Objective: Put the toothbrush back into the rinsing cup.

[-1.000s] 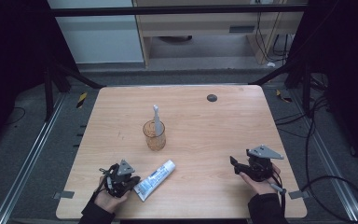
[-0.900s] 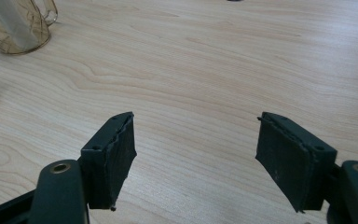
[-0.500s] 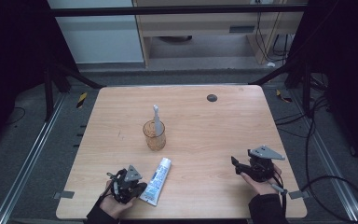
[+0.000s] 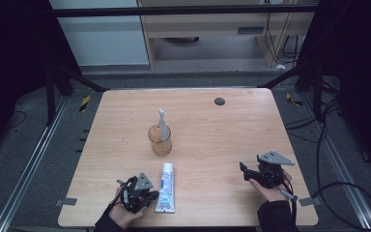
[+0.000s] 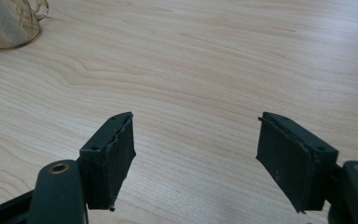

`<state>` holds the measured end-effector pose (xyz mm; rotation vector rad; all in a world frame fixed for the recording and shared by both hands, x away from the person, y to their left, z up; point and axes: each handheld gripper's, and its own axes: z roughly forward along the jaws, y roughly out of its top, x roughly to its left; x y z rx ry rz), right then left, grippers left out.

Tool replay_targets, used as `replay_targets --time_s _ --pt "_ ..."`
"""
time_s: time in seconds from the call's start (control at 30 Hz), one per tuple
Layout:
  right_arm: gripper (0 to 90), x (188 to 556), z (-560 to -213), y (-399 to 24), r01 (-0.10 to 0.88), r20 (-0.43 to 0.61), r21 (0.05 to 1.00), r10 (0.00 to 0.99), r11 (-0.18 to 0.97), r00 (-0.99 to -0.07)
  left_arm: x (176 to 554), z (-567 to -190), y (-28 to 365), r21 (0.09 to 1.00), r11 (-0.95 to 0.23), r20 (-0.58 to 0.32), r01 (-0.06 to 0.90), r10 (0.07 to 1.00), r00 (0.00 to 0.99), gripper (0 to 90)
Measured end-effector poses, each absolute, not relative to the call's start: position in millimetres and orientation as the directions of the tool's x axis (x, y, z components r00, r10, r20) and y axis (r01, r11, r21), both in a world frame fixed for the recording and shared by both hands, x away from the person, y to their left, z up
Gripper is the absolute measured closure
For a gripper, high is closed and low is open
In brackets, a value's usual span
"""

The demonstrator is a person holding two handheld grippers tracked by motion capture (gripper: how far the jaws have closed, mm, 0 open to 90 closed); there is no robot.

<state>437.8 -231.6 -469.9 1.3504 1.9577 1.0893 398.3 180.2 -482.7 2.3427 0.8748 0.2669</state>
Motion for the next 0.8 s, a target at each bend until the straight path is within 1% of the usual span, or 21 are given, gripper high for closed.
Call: replay_targets --time_s 0.33,0.8 --pt "27.2 439 -471 -231 0.515 0.025 0.838 0.929 0.182 -0.369 397 -483 169 0.621 -0.595 -0.036 0.511 0.629 0.776 89.7" --pt "26.6 441 -474 -230 0.522 0.026 0.833 0.93 0.183 -0.367 402 -486 144 0.639 -0.606 -0.02 0.474 0.604 0.797 89.7"
